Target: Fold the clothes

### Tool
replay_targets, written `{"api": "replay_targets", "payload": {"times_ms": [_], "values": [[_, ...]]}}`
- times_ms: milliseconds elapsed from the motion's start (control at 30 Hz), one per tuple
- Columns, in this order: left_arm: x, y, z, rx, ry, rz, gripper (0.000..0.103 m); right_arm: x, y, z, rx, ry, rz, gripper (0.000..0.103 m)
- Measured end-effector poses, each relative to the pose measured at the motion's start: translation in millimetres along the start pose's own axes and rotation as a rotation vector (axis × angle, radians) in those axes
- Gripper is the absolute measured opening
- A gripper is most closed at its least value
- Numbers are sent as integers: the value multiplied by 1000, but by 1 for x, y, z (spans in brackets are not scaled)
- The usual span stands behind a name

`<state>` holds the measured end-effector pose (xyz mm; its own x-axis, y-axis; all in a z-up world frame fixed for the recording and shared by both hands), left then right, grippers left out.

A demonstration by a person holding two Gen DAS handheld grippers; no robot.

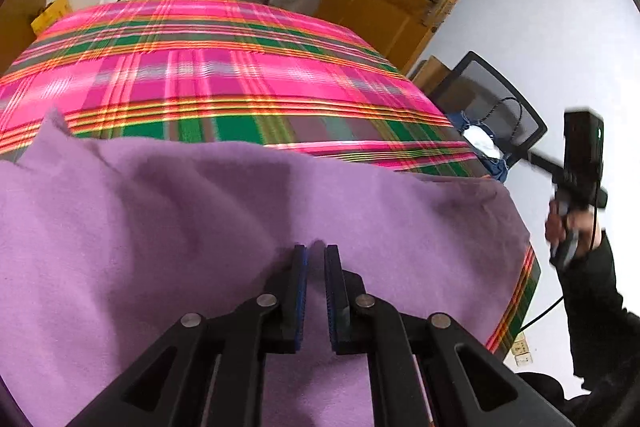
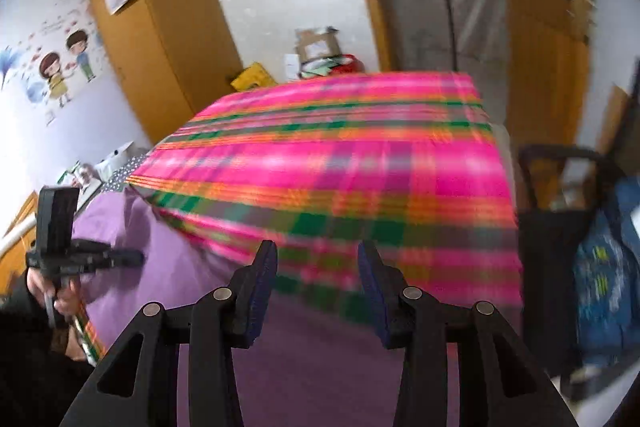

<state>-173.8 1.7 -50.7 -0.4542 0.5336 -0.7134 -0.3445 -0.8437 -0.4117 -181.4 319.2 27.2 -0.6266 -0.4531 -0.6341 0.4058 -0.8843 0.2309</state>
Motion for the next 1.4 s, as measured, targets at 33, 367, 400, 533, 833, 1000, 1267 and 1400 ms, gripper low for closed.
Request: {"api": "replay_targets", "payload": {"times_ms": [33,367,400,533,833,1000,1267,1400], "values": [[1,-4,0,10,0,-7,8,1,5,-9,-10,26,13,42],[14,-30,9,72,24,-21,8,18,5,-23,8,63,22,21],[15,-28,11,64,22,-8,8,15,-3,-21,35,45,-4,22],[14,-18,13,21,7,22,8,0,-37,-14,140,-25,-108,26],[17,0,10,-15,17,35,8,-84,-100,-76,407,-168,-212,38],[18,-2,11,-12,17,50,8,-64,-119,-93,500,-137,-149,38],[13,-6,5,3,23,56,8,-39,-172,-106,675,-139,53,43],[16,-6,7,4,26,56,8,-34,-174,-100,659,-136,43,6]]}}
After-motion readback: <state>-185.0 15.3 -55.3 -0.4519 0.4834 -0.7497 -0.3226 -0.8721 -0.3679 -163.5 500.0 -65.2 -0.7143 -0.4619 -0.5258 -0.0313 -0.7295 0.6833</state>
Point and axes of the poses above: each gripper's, at about its wrist camera, not at the fingertips, and x roughly the way its jaws point, y to its left, z to its top, the point moved 1 cm from there along x, roughly the way its jaws point, and after that the axes turned 2 degrees about -x, right-handed, at the moved point
